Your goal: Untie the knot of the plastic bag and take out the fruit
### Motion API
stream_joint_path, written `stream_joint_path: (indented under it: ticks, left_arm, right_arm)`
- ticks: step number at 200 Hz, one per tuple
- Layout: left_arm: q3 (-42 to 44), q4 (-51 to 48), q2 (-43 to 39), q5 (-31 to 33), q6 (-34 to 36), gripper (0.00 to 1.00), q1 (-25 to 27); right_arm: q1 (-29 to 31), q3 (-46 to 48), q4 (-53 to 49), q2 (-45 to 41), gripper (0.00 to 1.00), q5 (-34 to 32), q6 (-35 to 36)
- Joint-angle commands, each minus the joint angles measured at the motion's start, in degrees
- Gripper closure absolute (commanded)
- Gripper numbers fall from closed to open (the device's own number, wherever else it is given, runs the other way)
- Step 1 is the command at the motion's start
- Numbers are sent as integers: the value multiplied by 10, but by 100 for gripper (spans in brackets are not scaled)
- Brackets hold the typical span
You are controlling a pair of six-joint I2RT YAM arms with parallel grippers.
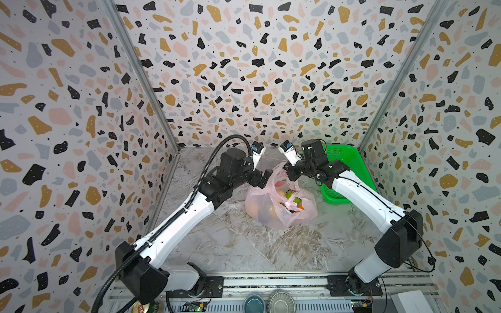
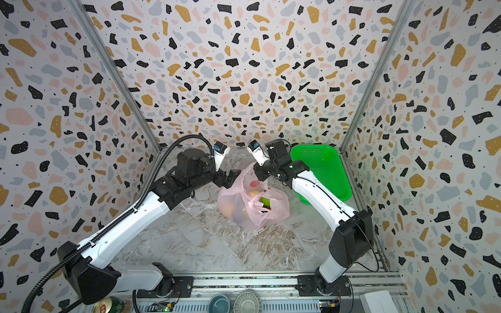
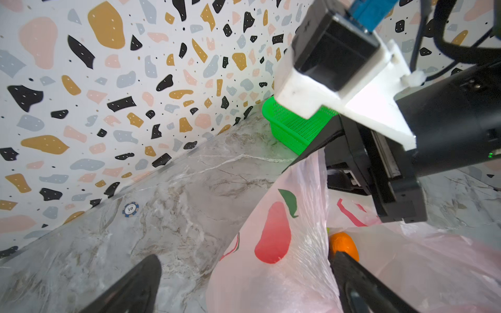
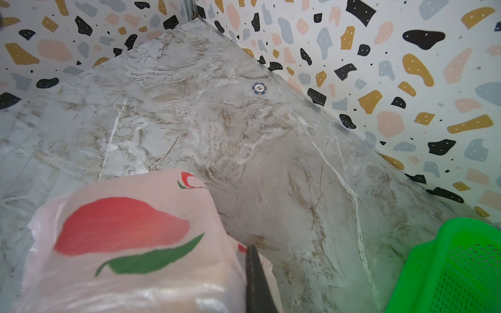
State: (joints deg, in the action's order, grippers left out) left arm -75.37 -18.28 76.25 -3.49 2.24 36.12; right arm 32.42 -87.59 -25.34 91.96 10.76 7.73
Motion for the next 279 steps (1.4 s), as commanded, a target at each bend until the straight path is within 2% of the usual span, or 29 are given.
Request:
stream_joint_path:
  ticks: [1, 54, 110, 146, 165, 192, 204, 220, 246, 279]
  left_arm:
    - [-21, -18, 11, 27, -24, 1, 31]
    - [29, 2, 14, 70, -78, 0, 64]
    - [81, 61, 59, 230, -117, 0, 76]
    - [76, 39, 109, 326, -112, 0, 72]
    - [85, 31, 111, 342, -113, 0, 60]
    - [108, 38, 93, 333, -117, 1, 25]
    - [113, 35, 90, 326, -114, 5, 9]
    - [118, 34, 85, 306, -106, 16, -8]
    - [119, 31, 79, 279, -88, 38, -17]
    - [119, 25, 65, 230, -71, 70, -18]
  right_arm:
    - [2, -34, -19, -21, 100, -8, -23]
    - [-2, -36, -16, -20, 100, 8, -39]
    - [-3, -17, 2, -40, 100, 23, -64]
    - [-5, 0, 12, -59, 100, 27, -72]
    - [-9, 3, 12, -66, 100, 30, -72]
    - [-12, 6, 10, -70, 100, 29, -72]
    - [-12, 9, 10, -70, 100, 31, -72]
    - [-12, 14, 13, -69, 100, 30, -74]
    - [-13, 18, 16, -65, 100, 29, -75]
    - [-15, 16, 15, -49, 100, 18, -72]
